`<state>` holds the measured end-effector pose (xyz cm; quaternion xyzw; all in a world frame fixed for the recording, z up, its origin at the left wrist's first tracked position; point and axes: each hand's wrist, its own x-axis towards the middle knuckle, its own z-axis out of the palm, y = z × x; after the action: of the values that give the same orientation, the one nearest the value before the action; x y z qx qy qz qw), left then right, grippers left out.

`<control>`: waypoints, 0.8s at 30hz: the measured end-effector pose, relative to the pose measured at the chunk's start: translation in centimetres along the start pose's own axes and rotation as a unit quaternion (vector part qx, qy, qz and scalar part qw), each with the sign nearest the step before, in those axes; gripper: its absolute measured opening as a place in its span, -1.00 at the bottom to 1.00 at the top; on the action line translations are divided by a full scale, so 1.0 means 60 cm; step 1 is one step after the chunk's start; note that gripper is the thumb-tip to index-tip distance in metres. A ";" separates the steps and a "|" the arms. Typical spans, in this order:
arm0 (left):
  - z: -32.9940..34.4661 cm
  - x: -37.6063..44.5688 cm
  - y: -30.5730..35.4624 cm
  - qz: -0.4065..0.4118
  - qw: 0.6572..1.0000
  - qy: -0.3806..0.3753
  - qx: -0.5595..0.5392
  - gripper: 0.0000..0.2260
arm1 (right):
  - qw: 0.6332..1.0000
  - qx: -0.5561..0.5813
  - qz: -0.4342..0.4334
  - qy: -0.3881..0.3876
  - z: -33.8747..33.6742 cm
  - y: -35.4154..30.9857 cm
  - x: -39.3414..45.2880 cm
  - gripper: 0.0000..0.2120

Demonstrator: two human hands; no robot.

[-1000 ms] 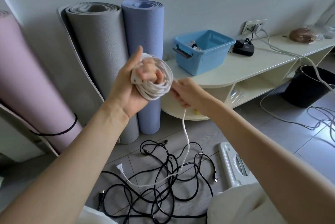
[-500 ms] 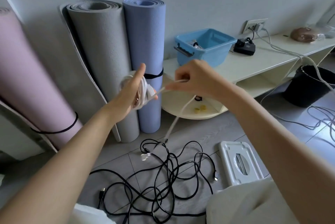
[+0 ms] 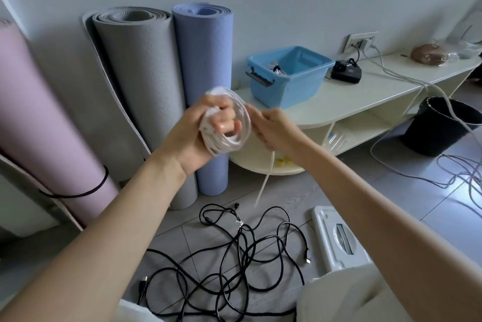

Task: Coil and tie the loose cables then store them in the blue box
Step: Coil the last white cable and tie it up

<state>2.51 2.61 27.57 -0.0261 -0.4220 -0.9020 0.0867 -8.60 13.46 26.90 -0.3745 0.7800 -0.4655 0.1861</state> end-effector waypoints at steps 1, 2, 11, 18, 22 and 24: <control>-0.004 0.001 0.008 0.031 0.998 0.013 -0.058 -0.80 | 0.998 -0.054 0.008 -0.029 0.007 0.007 -0.001 -0.54; -0.009 0.003 0.017 0.060 0.991 0.045 -0.112 -0.79 | 0.990 -0.125 0.007 -0.066 0.013 0.012 -0.006 -0.58; -0.070 0.019 0.019 0.187 0.906 0.374 0.060 -0.69 | 0.880 -0.414 -0.167 -0.162 0.042 -0.022 -0.054 -0.63; -0.071 -0.004 -0.020 -0.107 0.883 0.164 0.426 -0.24 | 0.940 -0.261 -0.216 -0.043 -0.025 -0.042 -0.025 -0.59; -0.039 -0.013 -0.027 -0.128 0.917 0.060 0.372 -0.55 | 0.984 -0.109 -0.138 -0.009 -0.053 -0.035 -0.022 -0.52; -0.032 -0.013 -0.024 -0.131 0.939 -0.002 0.318 -0.58 | 0.994 -0.018 -0.106 0.005 -0.060 -0.029 -0.023 -0.52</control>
<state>3.08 2.13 25.18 0.0571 -0.6871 -0.7238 -0.0294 -9.27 16.13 30.08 -0.4556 0.7450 -0.4709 0.1249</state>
